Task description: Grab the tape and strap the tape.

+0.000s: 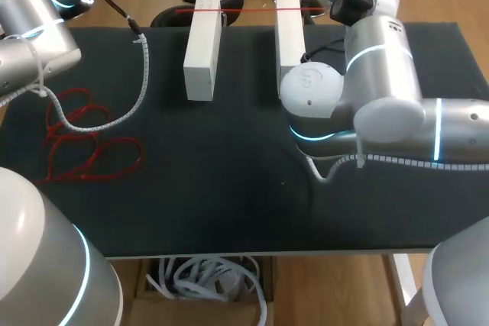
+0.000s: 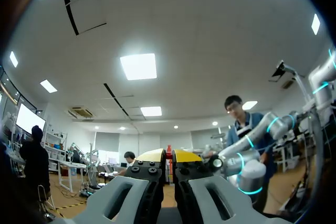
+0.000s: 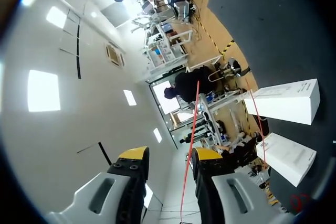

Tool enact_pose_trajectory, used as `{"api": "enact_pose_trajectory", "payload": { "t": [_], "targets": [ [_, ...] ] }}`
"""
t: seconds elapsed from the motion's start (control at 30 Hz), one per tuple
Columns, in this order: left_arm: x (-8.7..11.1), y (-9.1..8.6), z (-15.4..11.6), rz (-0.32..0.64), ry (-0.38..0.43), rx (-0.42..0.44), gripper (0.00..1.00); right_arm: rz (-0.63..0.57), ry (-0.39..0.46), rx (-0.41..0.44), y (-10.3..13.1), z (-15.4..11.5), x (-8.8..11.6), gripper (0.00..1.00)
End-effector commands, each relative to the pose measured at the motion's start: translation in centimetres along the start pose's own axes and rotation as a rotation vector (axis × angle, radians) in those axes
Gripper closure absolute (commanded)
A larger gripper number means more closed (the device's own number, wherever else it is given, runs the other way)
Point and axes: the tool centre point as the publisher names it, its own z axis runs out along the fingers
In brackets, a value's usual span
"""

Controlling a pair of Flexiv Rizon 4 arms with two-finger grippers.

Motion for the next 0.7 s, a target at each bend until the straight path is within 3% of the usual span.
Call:
{"api": "enact_pose_trajectory", "payload": {
  "t": [0.03,0.2,0.7],
  "targets": [
    [0.01,0.05,0.00,0.001,0.000,0.001,1.00,-0.002,0.000,-0.007,-0.21,0.03,0.00,0.66],
    [0.01,0.05,0.00,0.001,0.000,0.001,1.00,-0.002,-0.002,-0.012,-0.29,-0.01,-0.01,0.73],
    [0.01,0.05,0.00,0.001,0.000,0.001,1.00,0.001,-0.006,-0.023,-0.24,-0.35,-0.28,0.75]
  ]
}}
